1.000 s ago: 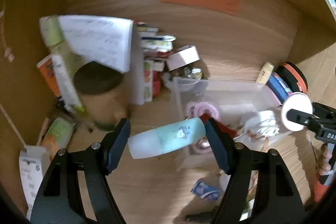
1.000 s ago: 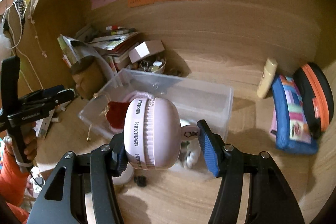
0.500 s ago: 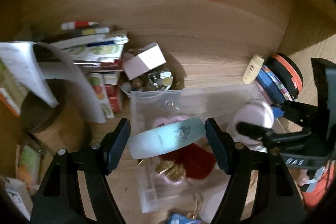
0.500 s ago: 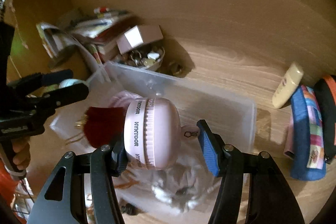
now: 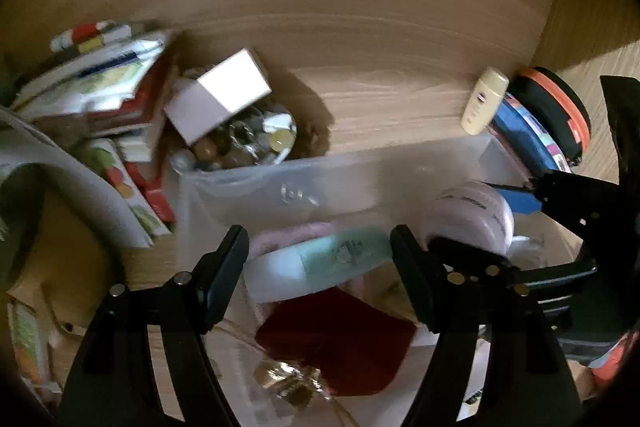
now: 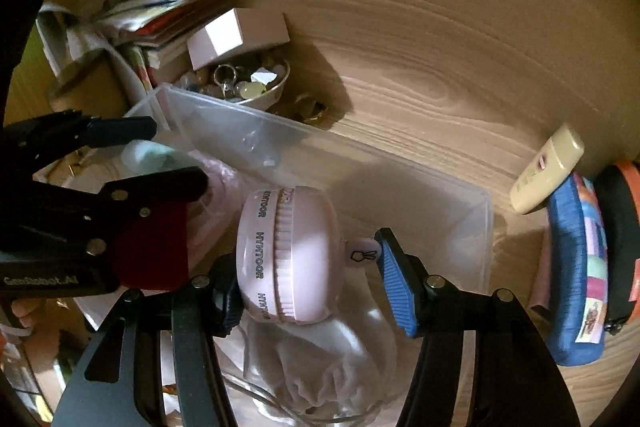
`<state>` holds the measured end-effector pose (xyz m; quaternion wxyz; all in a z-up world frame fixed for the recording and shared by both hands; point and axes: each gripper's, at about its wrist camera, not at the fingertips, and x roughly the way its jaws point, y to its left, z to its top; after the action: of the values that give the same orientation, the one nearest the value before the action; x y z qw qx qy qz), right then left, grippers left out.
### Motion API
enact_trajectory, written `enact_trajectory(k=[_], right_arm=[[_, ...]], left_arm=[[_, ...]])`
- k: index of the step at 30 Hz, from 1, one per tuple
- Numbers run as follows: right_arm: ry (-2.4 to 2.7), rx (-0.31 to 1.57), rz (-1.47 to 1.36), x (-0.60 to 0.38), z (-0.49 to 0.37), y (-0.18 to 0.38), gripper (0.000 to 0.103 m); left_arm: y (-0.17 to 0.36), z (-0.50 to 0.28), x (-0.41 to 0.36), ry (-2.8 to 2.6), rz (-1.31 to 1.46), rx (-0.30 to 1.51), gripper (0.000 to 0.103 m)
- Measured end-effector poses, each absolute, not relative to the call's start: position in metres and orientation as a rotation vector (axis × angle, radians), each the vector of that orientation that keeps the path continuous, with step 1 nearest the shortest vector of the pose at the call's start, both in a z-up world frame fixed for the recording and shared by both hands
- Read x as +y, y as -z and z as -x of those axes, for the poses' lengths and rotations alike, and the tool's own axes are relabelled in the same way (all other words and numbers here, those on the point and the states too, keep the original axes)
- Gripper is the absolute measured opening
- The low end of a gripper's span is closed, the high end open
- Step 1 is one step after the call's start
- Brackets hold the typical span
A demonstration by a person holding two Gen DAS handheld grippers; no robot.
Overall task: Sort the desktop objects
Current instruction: 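Place the green tube and pink case into the clear box, opening both tools, then grasp the dark green bottle with the left tool while the right tool grasps the seashell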
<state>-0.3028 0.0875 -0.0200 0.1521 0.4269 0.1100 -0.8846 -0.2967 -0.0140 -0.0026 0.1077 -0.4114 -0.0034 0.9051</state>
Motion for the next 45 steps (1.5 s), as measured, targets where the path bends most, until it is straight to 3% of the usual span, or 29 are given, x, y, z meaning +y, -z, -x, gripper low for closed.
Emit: enact_trajectory(k=[12,17,24,34,39,42,45], right_arm=[[2.578,0.373,-1.226,0.078,0.3,0.019,0.056],[2.603,0.354,-1.203,0.08,0.295,0.012,0.069],[2.664,0.346,-1.135,0.087,0.276,-0.009,0.072],[2.713,0.272,-1.091,0.109,0.237,-0.027,0.074],[2.739,0.245,-1.07,0.127,0.204,-0.031,0.075],[2.759,0.225,-1.057,0.139,0.182,-0.031,0.082],[2.779,0.201,-1.053,0.151,0.162,-0.028,0.083]], left_arm=[[0.001,0.298,-0.021,-2.665,1.209,-0.006,0.073],[0.002,0.299,-0.02,-2.648,1.213,-0.034,0.073],[-0.012,0.285,-0.022,-2.651,1.172,-0.074,0.075],[-0.041,0.233,-0.023,-2.725,1.014,-0.05,0.09],[-0.045,0.199,-0.031,-2.774,0.976,-0.003,0.093],[-0.04,0.181,-0.038,-2.792,0.992,-0.002,0.094],[-0.032,0.162,-0.042,-2.803,1.024,0.014,0.094]])
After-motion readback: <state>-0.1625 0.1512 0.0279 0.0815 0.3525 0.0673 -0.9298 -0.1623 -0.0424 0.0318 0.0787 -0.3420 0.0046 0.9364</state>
